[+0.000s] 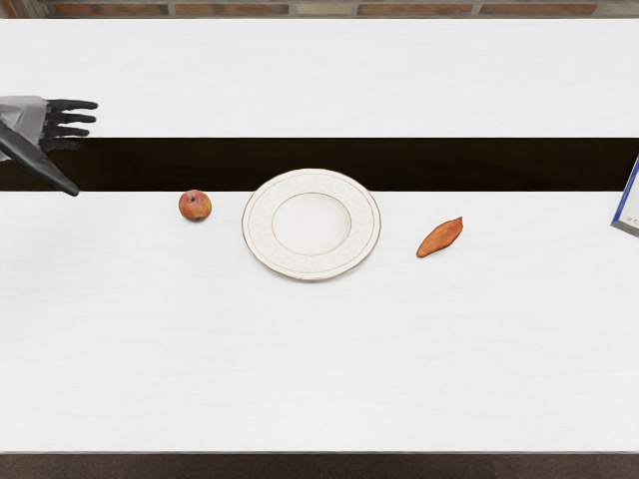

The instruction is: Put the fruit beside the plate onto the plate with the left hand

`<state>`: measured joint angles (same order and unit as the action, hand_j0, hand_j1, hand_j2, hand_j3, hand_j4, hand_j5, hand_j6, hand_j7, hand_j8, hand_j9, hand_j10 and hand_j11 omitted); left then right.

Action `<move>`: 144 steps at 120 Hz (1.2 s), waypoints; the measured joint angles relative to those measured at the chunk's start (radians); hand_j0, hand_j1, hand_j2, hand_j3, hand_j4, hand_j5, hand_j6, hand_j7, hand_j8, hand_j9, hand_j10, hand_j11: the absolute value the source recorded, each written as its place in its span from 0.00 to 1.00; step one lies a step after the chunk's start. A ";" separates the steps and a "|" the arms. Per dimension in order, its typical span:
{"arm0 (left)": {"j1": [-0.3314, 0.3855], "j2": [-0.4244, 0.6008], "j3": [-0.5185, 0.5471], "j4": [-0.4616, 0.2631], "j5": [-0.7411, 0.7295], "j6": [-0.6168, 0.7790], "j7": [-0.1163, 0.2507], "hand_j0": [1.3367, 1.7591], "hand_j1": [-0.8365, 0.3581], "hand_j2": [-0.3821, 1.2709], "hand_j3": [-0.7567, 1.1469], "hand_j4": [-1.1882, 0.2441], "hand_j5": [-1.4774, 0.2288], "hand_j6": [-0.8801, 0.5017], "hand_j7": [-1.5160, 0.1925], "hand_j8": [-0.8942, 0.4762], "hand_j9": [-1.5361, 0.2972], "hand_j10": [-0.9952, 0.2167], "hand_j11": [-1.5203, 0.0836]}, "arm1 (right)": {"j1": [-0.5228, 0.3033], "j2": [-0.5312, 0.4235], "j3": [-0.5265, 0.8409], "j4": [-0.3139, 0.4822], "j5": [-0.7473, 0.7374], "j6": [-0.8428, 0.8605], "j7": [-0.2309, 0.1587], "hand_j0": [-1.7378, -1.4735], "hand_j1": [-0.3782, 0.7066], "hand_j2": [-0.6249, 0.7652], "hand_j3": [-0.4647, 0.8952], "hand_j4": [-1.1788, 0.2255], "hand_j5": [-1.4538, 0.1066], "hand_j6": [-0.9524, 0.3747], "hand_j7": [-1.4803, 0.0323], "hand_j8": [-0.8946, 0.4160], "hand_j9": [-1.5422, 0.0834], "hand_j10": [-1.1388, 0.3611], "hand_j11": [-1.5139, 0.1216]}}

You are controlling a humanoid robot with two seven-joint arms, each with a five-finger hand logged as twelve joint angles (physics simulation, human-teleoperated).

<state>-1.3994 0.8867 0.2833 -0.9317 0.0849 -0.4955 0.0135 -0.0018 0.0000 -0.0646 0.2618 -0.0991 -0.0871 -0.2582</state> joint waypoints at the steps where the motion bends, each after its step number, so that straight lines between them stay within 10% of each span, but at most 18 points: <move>1: 0.000 0.000 0.000 0.001 0.000 0.000 0.000 0.76 0.98 0.23 0.40 0.82 0.85 0.62 0.87 0.64 0.83 0.81 0.93 | -0.001 0.000 0.000 0.000 0.000 0.000 0.000 0.30 0.03 0.45 0.34 0.84 0.93 0.72 0.98 0.68 0.95 0.76 0.93; 48: 0.027 0.008 0.006 -0.053 0.058 0.176 0.018 0.76 0.97 0.23 0.40 0.81 0.85 0.62 0.87 0.63 0.82 0.80 0.93 | -0.022 0.000 0.000 0.003 0.001 0.000 0.001 0.30 0.03 0.45 0.34 0.84 0.93 0.72 0.98 0.68 0.95 0.76 0.93; 73: 0.066 -0.048 0.108 -0.260 0.081 0.711 -0.119 0.76 0.94 0.24 0.40 0.79 0.82 0.59 0.84 0.61 0.80 0.77 0.90 | -0.023 0.000 0.000 0.003 0.001 0.000 0.001 0.30 0.03 0.45 0.34 0.84 0.93 0.72 0.98 0.68 0.95 0.76 0.93; 96: 0.048 -0.186 0.214 -0.362 0.067 0.983 -0.156 0.76 0.92 0.24 0.40 0.78 0.81 0.59 0.84 0.60 0.79 0.76 0.89 | -0.023 0.000 0.000 0.003 0.001 0.000 0.001 0.30 0.03 0.45 0.34 0.84 0.93 0.72 0.98 0.68 0.95 0.76 0.93; 144: -0.170 -0.491 0.633 -0.361 -0.191 1.103 -0.053 0.76 0.91 0.24 0.40 0.77 0.80 0.58 0.82 0.59 0.78 0.75 0.88 | -0.023 0.000 0.000 0.003 0.001 0.000 0.001 0.30 0.03 0.45 0.34 0.84 0.93 0.72 0.98 0.68 0.95 0.76 0.93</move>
<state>-1.5693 0.3957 0.9159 -1.2926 -0.1059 0.6070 -0.0399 -0.0245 0.0000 -0.0644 0.2649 -0.0982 -0.0874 -0.2577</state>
